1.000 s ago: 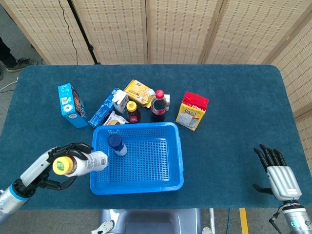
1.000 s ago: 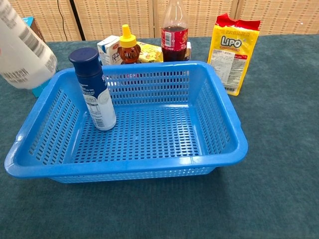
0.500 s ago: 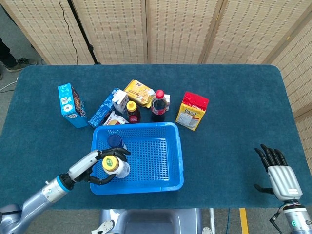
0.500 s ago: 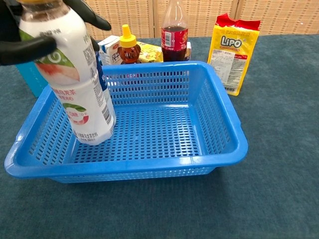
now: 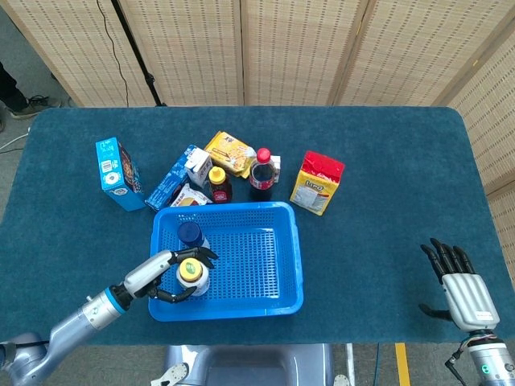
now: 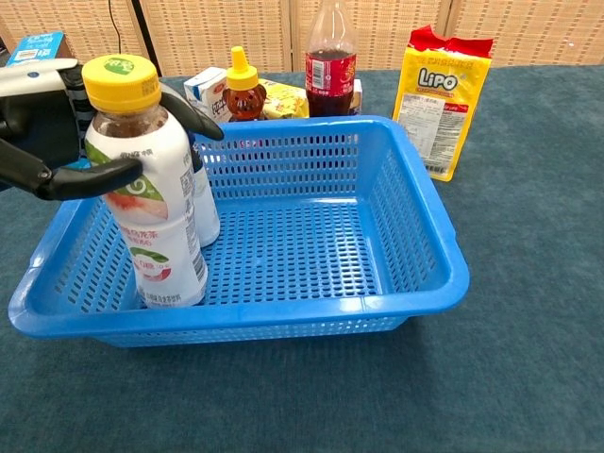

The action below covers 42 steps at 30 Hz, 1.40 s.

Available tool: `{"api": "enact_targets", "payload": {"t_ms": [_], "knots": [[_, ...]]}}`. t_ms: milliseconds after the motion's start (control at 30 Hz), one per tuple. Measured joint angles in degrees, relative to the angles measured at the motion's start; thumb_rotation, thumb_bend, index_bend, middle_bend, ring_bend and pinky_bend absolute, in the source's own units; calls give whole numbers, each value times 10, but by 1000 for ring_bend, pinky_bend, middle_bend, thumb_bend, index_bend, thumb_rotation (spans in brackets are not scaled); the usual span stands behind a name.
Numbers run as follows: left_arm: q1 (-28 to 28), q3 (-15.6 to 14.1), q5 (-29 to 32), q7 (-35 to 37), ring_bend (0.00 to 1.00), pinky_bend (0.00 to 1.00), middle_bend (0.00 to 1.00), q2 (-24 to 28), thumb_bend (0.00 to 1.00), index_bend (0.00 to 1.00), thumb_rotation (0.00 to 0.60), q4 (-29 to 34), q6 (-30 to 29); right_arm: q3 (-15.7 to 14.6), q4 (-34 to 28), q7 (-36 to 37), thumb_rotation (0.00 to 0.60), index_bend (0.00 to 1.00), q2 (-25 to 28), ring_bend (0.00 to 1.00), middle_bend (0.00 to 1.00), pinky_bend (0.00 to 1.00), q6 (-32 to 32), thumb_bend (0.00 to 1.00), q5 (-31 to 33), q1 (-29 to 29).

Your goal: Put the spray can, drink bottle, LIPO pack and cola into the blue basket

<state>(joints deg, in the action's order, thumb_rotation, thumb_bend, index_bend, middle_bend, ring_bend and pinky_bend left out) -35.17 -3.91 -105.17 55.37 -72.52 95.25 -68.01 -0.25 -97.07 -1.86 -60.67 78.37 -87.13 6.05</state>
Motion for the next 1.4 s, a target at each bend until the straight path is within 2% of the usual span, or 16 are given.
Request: {"api": "enact_targets", "payload": {"t_ms": [33, 100, 267, 567, 667, 933, 1067, 1200, 1400], "knots": [[-2, -4, -8, 4, 5, 84, 8, 1, 456, 37, 600, -5, -2, 0, 0, 0, 600, 0, 0, 0, 0, 0, 0, 0, 0, 0], [-6, -12, -24, 9, 0, 2, 0, 4, 404, 0, 600, -20, -12, 0, 0, -1, 600, 0, 0, 0, 0, 0, 0, 0, 0, 0], [-11, -29, -30, -4, 0, 0, 0, 14, 323, 0, 600, -35, -21, -1, -2, -4, 600, 0, 0, 0, 0, 0, -2, 0, 1, 1], [-10, -46, -40, 8, 0, 0, 0, 36, 300, 0, 600, -41, -62, 0, -4, -6, 600, 0, 0, 0, 0, 0, -2, 0, 2, 0], [-8, -49, -43, 17, 0, 0, 0, 42, 258, 0, 595, -44, -78, -1, -4, -7, 600, 0, 0, 0, 0, 0, -2, 0, 2, 0], [8, -44, -42, 33, 0, 0, 0, 61, 235, 0, 579, -55, -149, 0, -4, -6, 600, 0, 1, 0, 0, 0, -2, 0, 4, 0], [22, -34, -33, 31, 0, 0, 0, 91, 235, 0, 582, -59, -192, -1, -5, -9, 600, 0, 0, 0, 0, 0, -4, 0, 3, 1], [34, -26, -16, 22, 0, 0, 0, 122, 235, 0, 581, -68, -206, -1, -6, -12, 600, 0, -1, 0, 0, 0, -5, 0, 3, 1], [63, -24, 25, -2, 0, 0, 0, 142, 235, 0, 584, -93, -211, 1, -3, -12, 600, 0, -3, 0, 0, 0, -4, 0, 2, 3]]}}
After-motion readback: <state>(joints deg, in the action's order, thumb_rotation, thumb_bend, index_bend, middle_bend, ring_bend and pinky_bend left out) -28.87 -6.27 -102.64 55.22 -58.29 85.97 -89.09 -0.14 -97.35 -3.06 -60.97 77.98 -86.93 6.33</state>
